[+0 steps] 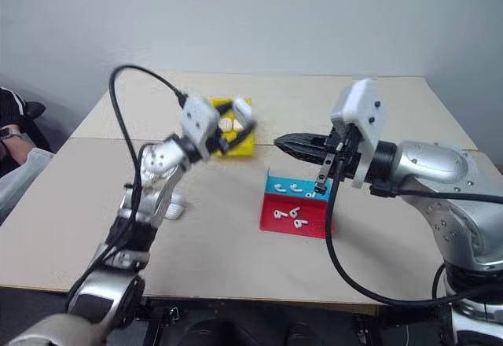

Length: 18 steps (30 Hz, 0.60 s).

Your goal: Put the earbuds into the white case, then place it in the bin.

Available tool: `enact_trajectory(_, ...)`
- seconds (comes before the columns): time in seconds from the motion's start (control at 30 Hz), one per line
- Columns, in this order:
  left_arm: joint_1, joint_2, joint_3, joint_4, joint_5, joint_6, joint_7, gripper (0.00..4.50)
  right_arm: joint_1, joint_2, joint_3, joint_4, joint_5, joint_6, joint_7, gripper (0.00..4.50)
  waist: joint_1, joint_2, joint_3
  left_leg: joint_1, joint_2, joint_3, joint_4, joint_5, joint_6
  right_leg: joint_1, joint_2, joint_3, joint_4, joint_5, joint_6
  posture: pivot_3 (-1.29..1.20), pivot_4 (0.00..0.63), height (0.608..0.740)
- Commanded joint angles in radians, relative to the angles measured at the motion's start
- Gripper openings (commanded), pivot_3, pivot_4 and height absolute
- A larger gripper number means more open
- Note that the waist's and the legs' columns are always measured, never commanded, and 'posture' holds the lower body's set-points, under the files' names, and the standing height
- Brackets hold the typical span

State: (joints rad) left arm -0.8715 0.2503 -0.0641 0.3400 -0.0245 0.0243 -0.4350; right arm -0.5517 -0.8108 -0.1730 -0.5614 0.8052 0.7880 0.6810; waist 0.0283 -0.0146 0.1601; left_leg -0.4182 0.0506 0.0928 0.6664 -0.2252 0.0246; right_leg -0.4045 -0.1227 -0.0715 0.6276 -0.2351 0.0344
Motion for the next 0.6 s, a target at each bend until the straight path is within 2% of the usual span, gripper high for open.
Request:
enact_trajectory(0.03, -0.094, -0.006, 0.030, 0.175, 0.076, -0.026, 0.170, 2.79, 0.039, 0.011, -0.038, -0.048, -0.007, -0.008, -0.054, 0.19, -0.007, 0.000, 0.000, 0.000, 0.000, 0.001, 0.000, 0.000, 0.000, -0.001, 0.000, 0.001, 0.000, 0.000, 0.000, 0.00, 0.150, 0.740)
enact_trajectory(0.17, -0.217, -0.049, 0.058, 0.448, 0.078, -0.098, 0.262, 2.79, 0.068, 0.018, -0.021, -0.050, -0.023, -0.009, -0.084, 0.19, -0.011, -0.001, 0.001, -0.003, -0.001, 0.002, 0.001, 0.000, 0.000, -0.002, -0.001, 0.000, 0.000, 0.000, 0.001, 0.00, 0.150, 0.740)
enact_trajectory(0.3, -0.291, -0.081, 0.056, 0.647, 0.090, -0.167, 0.295, 2.79, 0.075, 0.016, -0.011, -0.035, -0.038, 0.001, -0.104, 0.19, -0.011, -0.002, 0.001, -0.004, -0.001, 0.002, 0.001, 0.000, 0.000, -0.003, -0.001, -0.001, -0.001, 0.000, 0.001, 0.00, 0.150, 0.740)
enact_trajectory(0.4, -0.321, -0.103, 0.061, 0.749, 0.087, -0.209, 0.302, 3.91, 0.092, 0.015, -0.009, -0.035, -0.048, 0.012, -0.120, 0.17, -0.011, -0.002, 0.001, -0.004, -0.001, 0.002, 0.001, 0.000, 0.000, -0.002, -0.001, -0.001, -0.001, 0.000, 0.002, 0.00, 0.150, 0.740)
enact_trajectory(0.47, -0.333, -0.106, 0.065, 0.787, 0.090, -0.227, 0.318, 4.49, 0.098, 0.017, -0.006, -0.037, -0.051, 0.016, -0.127, 0.17, -0.013, -0.003, 0.002, -0.004, -0.001, 0.002, 0.001, 0.000, 0.000, -0.003, -0.001, -0.001, -0.001, 0.000, 0.002, 0.00, 0.150, 0.740)
enact_trajectory(0.6, -0.340, -0.092, 0.059, 0.807, 0.098, -0.272, 0.298, 4.49, 0.113, 0.014, 0.005, -0.045, -0.064, 0.016, -0.131, 0.17, -0.018, -0.003, 0.002, -0.004, -0.001, 0.002, 0.001, 0.000, 0.000, -0.003, -0.001, -0.001, -0.001, 0.000, 0.001, 0.00, 0.150, 0.740)
